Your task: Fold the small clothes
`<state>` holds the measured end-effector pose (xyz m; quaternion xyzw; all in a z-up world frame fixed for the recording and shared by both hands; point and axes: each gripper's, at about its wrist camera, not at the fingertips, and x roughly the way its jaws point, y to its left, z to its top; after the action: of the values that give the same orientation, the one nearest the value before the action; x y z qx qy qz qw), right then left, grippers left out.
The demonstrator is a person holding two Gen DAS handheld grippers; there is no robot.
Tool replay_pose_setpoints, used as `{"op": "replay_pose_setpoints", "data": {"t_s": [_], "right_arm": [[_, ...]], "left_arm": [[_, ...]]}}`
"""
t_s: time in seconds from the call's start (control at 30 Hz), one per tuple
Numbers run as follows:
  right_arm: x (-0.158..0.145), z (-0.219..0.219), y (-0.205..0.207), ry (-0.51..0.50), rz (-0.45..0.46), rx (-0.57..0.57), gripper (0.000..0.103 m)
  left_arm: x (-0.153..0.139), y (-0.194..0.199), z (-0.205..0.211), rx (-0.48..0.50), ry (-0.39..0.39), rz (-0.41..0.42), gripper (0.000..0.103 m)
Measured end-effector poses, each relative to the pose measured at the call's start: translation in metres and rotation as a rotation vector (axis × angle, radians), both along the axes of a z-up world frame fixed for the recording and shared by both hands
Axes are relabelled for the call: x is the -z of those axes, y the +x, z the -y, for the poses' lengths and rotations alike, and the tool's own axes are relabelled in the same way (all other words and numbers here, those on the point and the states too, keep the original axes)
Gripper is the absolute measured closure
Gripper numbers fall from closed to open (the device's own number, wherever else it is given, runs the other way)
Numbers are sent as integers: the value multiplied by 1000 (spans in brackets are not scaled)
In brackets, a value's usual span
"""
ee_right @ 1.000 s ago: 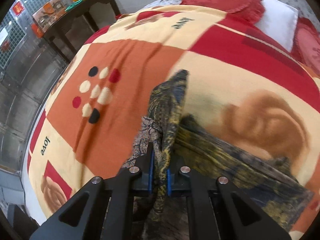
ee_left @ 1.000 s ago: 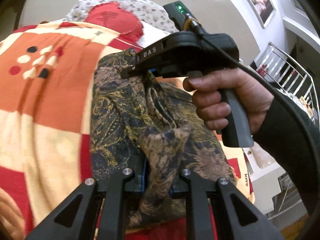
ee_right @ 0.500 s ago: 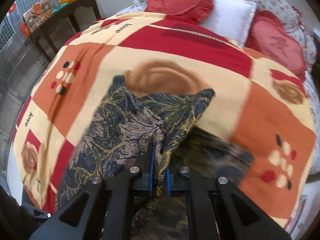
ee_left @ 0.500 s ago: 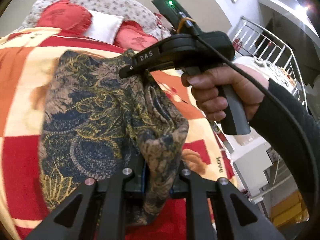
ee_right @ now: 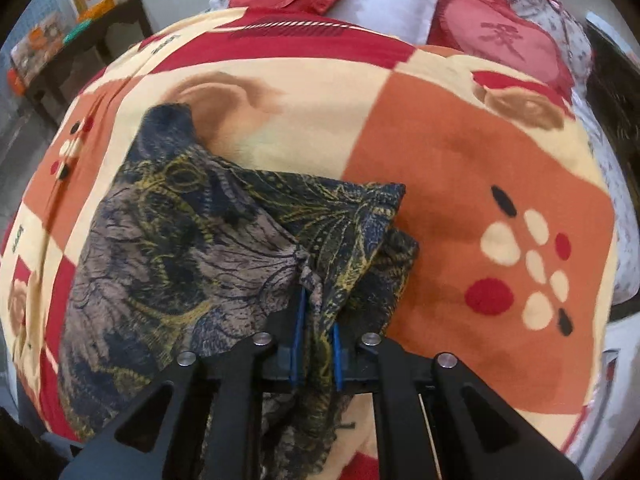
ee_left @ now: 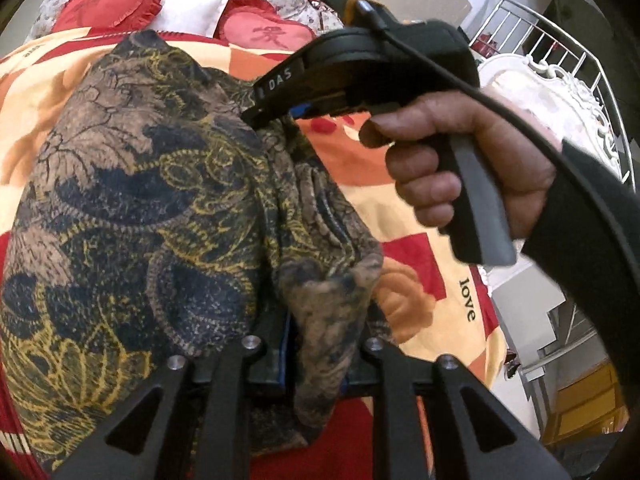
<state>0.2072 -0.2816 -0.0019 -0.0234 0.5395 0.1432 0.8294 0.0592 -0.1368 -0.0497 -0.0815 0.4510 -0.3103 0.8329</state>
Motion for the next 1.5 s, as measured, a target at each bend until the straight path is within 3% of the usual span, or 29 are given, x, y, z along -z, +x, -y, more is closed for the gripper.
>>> {"op": "replay_pose_setpoints", "data": {"t_s": [0.2, 0.33, 0.47, 0.53, 0.57, 0.6, 0.63, 0.77, 0.83, 0.9, 1.07, 1.17, 1.23, 1.33, 1.4, 1.5], "right_arm": [[-33, 38, -31, 122, 112, 92, 85], [-58, 57, -67, 182, 176, 133, 82], [-65, 42, -114, 225, 200, 56, 82], [-61, 20, -144, 213, 216, -15, 83], [-58, 8, -154, 206, 219, -43, 86], [-53, -6, -167, 193, 218, -67, 88], [-46, -18, -177, 165, 214, -80, 90], [-2, -28, -196, 8, 142, 7, 90], [20, -13, -204, 62, 119, 56, 92], [20, -2, -209, 122, 123, 82, 92], [-14, 7, -194, 148, 175, 112, 92], [-41, 15, -165, 208, 237, 216, 92], [-50, 13, -138, 186, 253, 313, 92], [-41, 1, -99, 122, 238, 387, 92], [-22, -5, -73, 133, 185, 427, 91], [2, -9, -57, 129, 138, 435, 92]], "left_arm": [[-12, -29, -5, 77, 12, 11, 51], [-21, -54, -39, 67, 32, 36, 50], [-36, -55, -86, -91, 33, 117, 50], [-38, -38, -103, -183, 38, 113, 56], [-35, -26, -106, -202, 46, 101, 66], [-27, -16, -106, -214, 66, 71, 87], [-20, -11, -103, -215, 89, 53, 94], [7, -15, -98, -191, 158, 59, 95], [5, -15, -96, -189, 171, 63, 94], [-2, -10, -97, -191, 179, 53, 94], [-44, 34, -95, -249, 118, 102, 92], [-63, 85, -79, -277, 100, 108, 91], [-65, 124, -60, -281, 131, 90, 89], [-56, 164, -36, -281, 205, 76, 87], [-45, 181, -31, -300, 249, 77, 87], [-23, 190, -33, -308, 251, 81, 84]]}}
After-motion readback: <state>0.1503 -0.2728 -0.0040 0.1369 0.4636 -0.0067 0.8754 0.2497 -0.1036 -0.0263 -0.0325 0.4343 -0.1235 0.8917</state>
